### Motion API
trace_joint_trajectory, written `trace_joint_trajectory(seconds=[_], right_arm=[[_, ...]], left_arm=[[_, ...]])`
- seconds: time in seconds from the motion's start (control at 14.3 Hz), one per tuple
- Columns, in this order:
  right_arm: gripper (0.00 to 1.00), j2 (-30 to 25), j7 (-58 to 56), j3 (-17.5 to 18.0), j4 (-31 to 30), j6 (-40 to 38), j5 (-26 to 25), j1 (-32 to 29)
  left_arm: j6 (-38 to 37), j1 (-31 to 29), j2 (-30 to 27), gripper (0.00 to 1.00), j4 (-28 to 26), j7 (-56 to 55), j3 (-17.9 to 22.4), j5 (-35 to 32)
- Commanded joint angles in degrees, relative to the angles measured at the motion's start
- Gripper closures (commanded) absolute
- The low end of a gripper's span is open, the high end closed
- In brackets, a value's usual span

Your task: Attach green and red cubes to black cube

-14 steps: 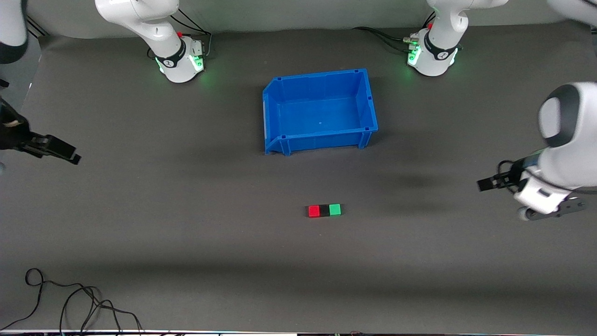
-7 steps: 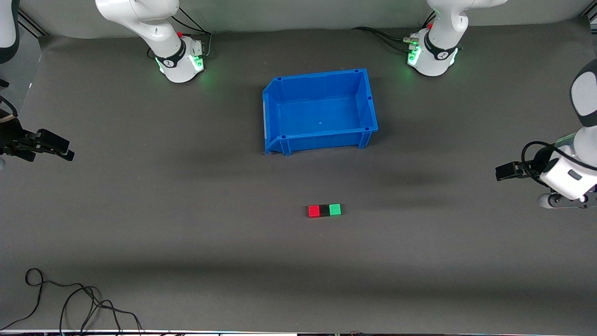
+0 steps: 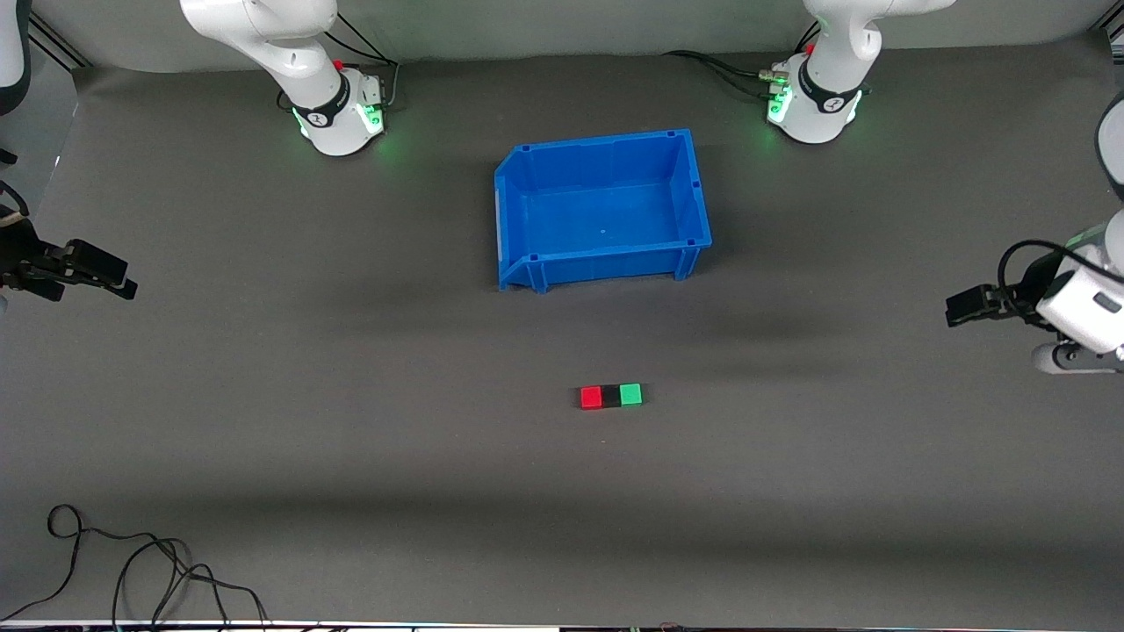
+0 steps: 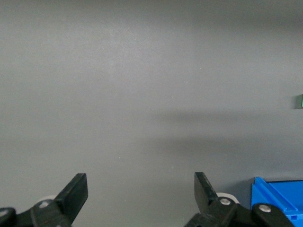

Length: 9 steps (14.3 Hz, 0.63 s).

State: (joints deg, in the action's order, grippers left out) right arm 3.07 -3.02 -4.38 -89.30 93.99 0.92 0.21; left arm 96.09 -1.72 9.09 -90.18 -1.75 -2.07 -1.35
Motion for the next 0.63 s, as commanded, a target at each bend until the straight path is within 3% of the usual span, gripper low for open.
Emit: trace_joint_trajectory(seconds=[0.0,0.56], right_arm=[[0.00,-1.7,-1.1,1.1,-1.5,-0.6,-1.2,-0.6],[0.00,-1.4,-0.2,1.0,-0.3,-2.9,-0.2,-0.6]], left_arm=[[1.0,0.1,-2.8,0.00,-3.2,1.3,0.1,-0.4],[0.1,-0.1,-3.6,0.00,-3.8,1.5,0.2,-0.2]])
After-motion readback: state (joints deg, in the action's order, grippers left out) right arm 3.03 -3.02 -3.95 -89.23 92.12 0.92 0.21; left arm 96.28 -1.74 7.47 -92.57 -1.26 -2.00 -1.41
